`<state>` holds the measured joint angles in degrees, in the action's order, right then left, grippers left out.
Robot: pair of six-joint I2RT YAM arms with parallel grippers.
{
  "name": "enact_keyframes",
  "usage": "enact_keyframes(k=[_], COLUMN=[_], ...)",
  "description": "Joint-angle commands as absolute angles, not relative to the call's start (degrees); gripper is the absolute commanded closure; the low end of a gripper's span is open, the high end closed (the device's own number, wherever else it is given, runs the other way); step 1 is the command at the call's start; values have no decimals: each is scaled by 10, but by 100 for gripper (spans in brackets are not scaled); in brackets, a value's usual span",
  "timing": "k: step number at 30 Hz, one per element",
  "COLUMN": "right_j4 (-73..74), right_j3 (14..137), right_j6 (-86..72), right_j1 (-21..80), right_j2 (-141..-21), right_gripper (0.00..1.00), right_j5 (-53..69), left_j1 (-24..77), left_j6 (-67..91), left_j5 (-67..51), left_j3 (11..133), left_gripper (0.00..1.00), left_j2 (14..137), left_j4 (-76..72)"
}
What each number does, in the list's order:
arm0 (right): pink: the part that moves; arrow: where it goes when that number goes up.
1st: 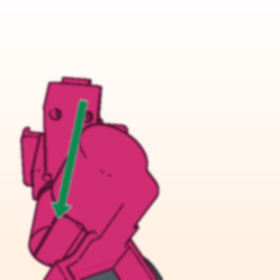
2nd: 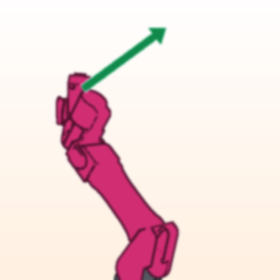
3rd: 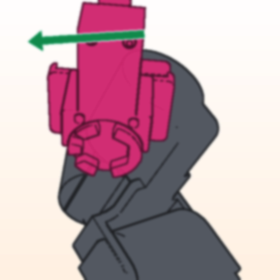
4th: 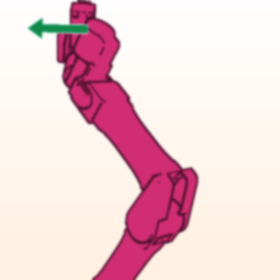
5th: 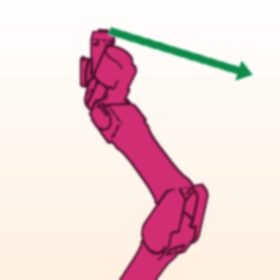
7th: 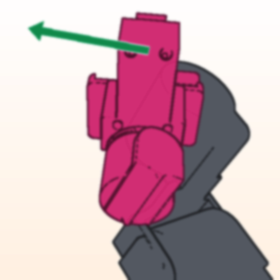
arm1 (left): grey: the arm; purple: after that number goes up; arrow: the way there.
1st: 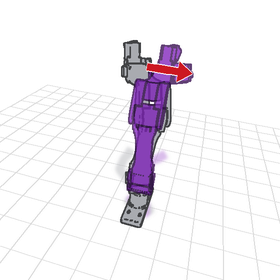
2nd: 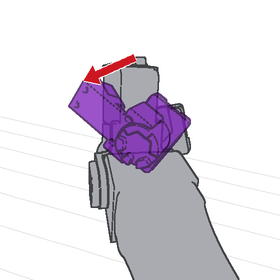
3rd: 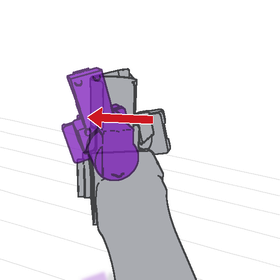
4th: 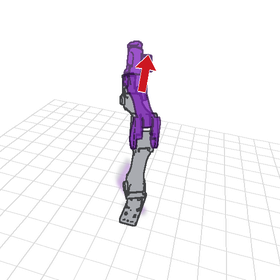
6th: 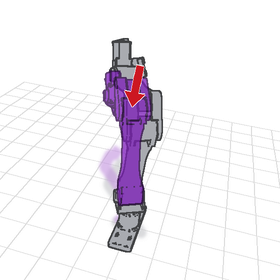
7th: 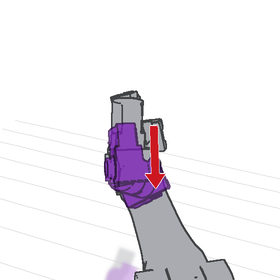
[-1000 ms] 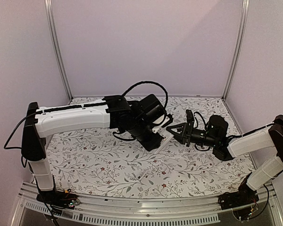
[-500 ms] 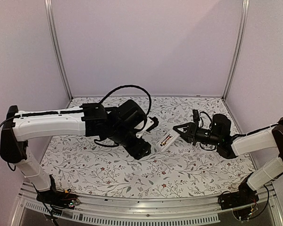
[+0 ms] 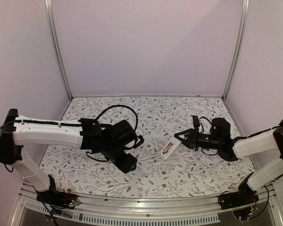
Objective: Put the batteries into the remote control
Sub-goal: Place the remote control without the battery cover at the center of the board.
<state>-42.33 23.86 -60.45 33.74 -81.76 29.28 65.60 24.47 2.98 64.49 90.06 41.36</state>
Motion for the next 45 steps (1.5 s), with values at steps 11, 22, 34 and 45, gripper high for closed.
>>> enact_keyframes(k=[11,22,34,45], right_j4=[-458,-542,-504,-269], right_j3=[290,330,327,335], right_j6=[-598,-623,-601,-476], right_j1=[407,439,443,443], right_j2=[-920,-1036,-1050,-972], right_gripper=[95,74,56,45], right_j5=[306,298,281,195], left_j1=[634,604,603,599], left_j6=[263,279,271,263], left_j5=[15,4,-11,-2], left_j3=[654,597,593,597], left_gripper=[29,26,25,25], left_j2=[892,855,870,865], left_j4=[330,282,259,266])
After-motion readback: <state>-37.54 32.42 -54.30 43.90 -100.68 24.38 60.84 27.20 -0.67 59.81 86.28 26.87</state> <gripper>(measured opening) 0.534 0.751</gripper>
